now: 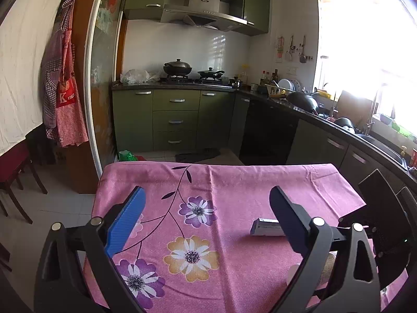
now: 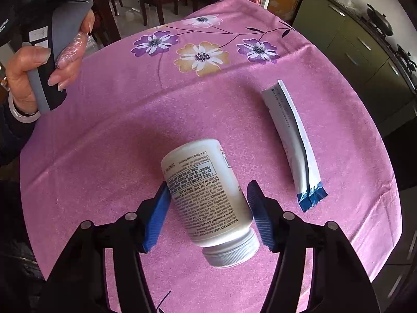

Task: Collect trash
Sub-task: 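Carry the white bottle with the right gripper into the bin and release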

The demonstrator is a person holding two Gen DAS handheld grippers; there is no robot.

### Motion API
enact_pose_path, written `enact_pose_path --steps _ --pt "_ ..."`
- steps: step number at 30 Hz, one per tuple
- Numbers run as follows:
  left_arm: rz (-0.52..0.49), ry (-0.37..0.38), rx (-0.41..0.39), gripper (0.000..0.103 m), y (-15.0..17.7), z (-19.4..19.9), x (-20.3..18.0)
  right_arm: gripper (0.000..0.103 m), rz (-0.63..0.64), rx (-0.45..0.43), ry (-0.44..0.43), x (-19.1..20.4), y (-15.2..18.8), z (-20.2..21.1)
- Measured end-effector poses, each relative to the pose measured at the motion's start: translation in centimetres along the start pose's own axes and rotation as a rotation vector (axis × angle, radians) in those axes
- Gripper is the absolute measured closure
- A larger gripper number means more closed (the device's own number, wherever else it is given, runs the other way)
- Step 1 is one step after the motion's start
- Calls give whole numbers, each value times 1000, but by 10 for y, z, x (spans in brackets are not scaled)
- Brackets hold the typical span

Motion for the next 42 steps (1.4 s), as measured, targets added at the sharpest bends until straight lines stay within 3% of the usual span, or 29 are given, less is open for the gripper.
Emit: enact_pose_path --steps 4,13,22,25,30,35,38,42 --pt "2 5 4 12 1 -1 0 49 -30 22 -31 -2 1 -6" --pt "-19 7 12 12 2 -4 -7 54 -196 -49 -117 -16 13 2" --pt "-58 27 20 12 5 -6 -21 54 -370 -139 -150 -32 58 53" --pt "-72 38 25 12 6 -7 -27 54 -464 -194 -125 -51 90 89" --pt "-94 58 36 12 10 -10 -35 54 -672 -234 47 -110 166 148" --pt "-124 63 42 12 12 -12 -44 54 -889 -176 222 -169 252 173" --pt "-134 66 49 12 14 -13 -47 54 -1000 -124 253 -194 296 174" --pt "-149 71 58 12 16 -15 -51 53 -1108 -76 260 -217 330 161"
Point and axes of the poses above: each gripper's, at about its wrist camera, not at the fingertips, and z roughly against the way its jaws point, x to its left, y to its underside, the point moved 3 cm from there along -z, roughly the way its jaws point, and after that the axes turned 12 degrees about -z, right-handed, at the moved point
